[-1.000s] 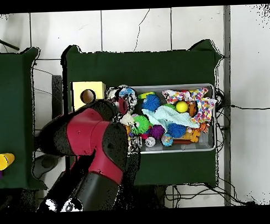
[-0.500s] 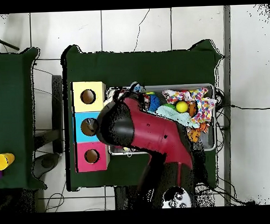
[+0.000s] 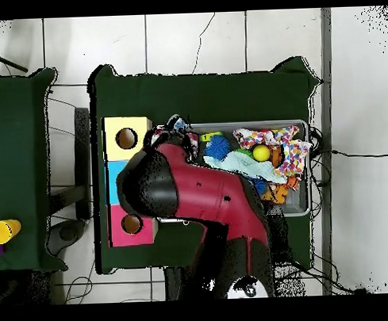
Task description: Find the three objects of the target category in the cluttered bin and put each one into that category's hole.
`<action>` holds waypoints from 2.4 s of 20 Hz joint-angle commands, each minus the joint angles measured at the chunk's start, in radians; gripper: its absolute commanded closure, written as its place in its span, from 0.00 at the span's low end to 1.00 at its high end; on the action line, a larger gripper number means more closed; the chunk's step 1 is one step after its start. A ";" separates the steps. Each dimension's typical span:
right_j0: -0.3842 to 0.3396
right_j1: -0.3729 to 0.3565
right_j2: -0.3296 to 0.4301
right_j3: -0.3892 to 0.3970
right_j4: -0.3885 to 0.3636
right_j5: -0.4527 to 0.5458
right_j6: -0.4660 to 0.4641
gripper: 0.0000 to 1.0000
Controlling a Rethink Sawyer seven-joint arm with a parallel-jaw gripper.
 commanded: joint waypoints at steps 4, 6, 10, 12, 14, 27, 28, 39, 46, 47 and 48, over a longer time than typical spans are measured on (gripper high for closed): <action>0.012 -0.017 0.137 0.080 -0.074 0.022 0.030 1.00; 0.011 -0.016 0.140 0.080 -0.076 0.017 0.046 1.00; 0.008 -0.015 0.150 0.090 -0.080 -0.001 0.066 1.00; -0.001 -0.015 0.164 0.104 -0.077 -0.026 0.078 1.00; -0.007 -0.015 0.174 0.114 -0.075 -0.041 0.084 1.00; -0.001 0.001 0.173 0.120 -0.077 -0.068 0.111 1.00; 0.002 0.004 0.171 0.116 -0.078 -0.067 0.111 1.00; 0.010 0.038 0.173 0.107 -0.077 -0.099 0.135 1.00; 0.034 0.070 0.150 0.096 -0.083 -0.138 0.156 1.00; 0.038 0.074 0.146 0.094 -0.083 -0.140 0.157 1.00; 0.039 0.075 0.146 0.095 -0.082 -0.144 0.159 1.00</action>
